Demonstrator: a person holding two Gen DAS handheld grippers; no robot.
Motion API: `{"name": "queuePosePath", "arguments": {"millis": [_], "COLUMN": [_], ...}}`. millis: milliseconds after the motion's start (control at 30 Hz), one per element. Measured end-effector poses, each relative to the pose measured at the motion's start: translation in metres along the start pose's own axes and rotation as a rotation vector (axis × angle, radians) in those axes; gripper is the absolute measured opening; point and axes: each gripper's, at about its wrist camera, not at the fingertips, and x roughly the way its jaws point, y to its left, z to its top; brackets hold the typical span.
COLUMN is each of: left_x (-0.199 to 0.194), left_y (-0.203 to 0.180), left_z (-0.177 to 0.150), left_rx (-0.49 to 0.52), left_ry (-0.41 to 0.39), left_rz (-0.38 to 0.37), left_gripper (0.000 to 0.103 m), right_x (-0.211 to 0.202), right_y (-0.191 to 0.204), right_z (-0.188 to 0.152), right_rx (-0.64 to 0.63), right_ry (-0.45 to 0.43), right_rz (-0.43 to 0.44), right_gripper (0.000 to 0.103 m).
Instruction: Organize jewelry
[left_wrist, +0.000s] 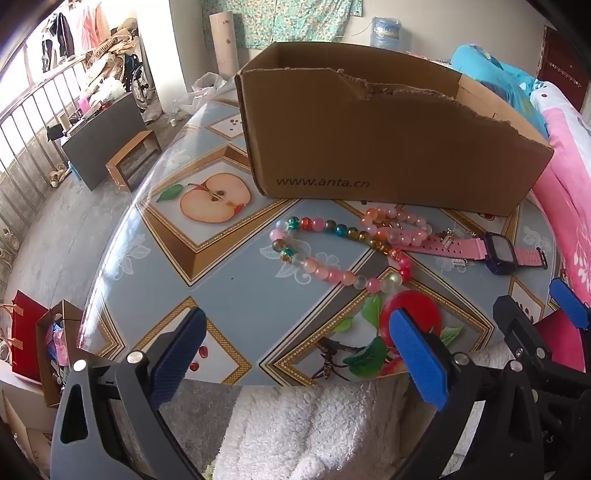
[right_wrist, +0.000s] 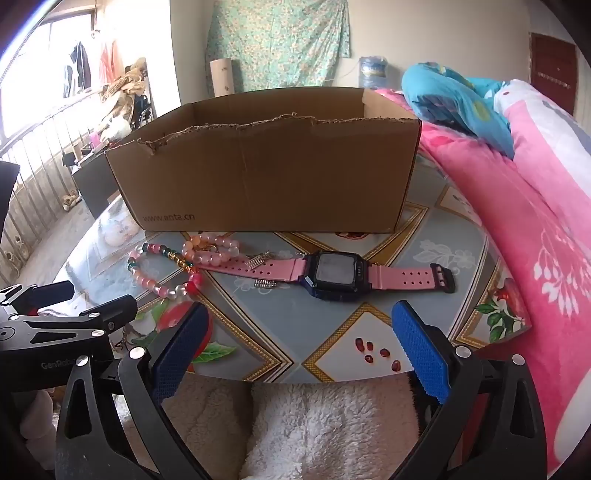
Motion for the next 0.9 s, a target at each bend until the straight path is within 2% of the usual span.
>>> {"name": "queuePosePath", "arguments": {"millis": [900], "left_x": [-0.001], "left_y": [-0.0006], "left_z": [0.0001], "left_rx": [0.001], "left_ry": [-0.004], "left_rz": [-0.002], "left_gripper": [0.097], "right_x": [-0.0004], "right_y": [-0.0004], "right_z": [-0.0016], "right_rx": [-0.004], "right_ry": [0.005], "right_rz": [-0.005], "right_gripper": [0.095]}}
